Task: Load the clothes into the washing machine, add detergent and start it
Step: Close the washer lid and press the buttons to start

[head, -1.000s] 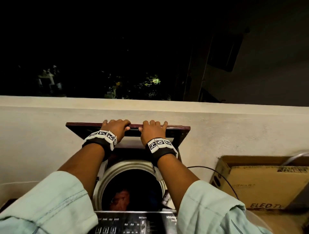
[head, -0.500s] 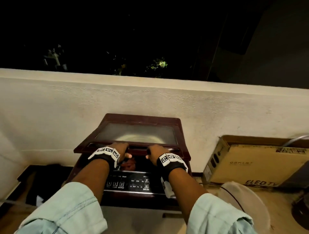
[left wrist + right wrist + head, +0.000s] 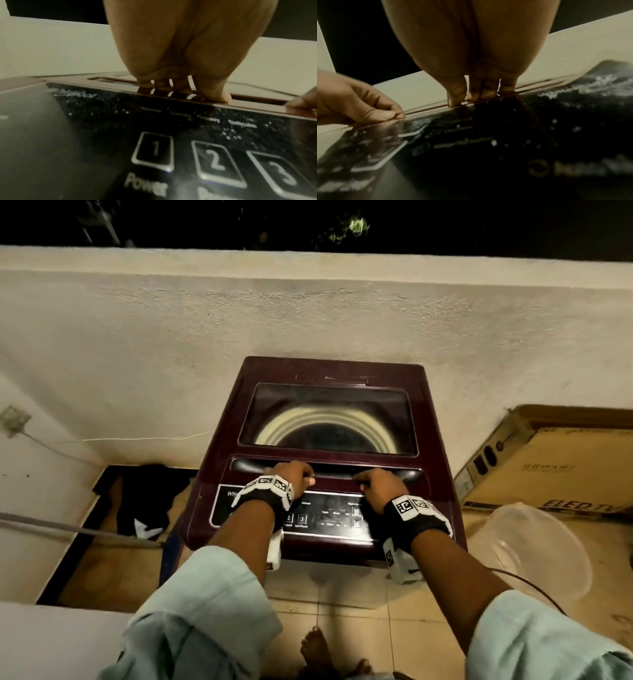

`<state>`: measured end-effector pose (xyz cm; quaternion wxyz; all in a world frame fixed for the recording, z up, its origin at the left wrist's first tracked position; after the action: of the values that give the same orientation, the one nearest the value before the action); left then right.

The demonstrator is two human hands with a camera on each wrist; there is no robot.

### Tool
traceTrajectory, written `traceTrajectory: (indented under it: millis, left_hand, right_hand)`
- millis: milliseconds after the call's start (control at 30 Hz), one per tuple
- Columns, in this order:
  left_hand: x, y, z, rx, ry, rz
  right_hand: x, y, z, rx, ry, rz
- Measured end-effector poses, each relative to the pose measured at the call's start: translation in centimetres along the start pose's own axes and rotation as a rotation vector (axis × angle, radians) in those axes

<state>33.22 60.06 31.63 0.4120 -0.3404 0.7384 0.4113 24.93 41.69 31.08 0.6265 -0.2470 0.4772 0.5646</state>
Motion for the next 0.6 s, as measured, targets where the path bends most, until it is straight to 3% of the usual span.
traceTrajectory:
  millis: [133, 200, 267, 367, 467, 600]
  left_hand:
    - [0.0, -0.3, 1.5, 0.038, 0.242, -0.079]
    - [-0.5, 0.5, 3.3, 0.060, 0.288, -0.258]
    - [-0.8, 2.0, 5.8, -0.014, 0.233, -0.397]
    - [0.1, 4.4, 8.3, -0.144, 0.148, -0.313]
    - [0.8, 5.7, 8.4, -0.129, 0.145, -0.216]
    - [0.9, 6.2, 8.5, -0.136, 0.209, -0.133]
  right_hand:
    - [0.0, 0.6, -0.3, -0.069, -0.044, -0.112]
    - [0.3, 1.9, -0.9, -0.118, 0.015, -0.146]
    - [0.6, 3.4, -2.1, -0.099, 0.087, -0.164]
    - [-0.1, 5.1, -4.1, 0.013, 0.140, -0.204]
    - [-0.9, 5.6, -5.6, 0.135, 0.149, -0.209]
    - [-1.1, 6.0, -6.2, 0.089, 0.141, -0.231]
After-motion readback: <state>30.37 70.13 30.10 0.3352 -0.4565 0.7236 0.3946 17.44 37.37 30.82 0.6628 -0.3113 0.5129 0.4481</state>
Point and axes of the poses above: each hand's wrist, its own y-axis away from the middle knuckle, its own x-axis out of the palm, z = x × y, the point moved 5 cm from there along -y, towards the middle knuckle, and after that the axes turned 6 degrees about -z, right-handed, at the moved point
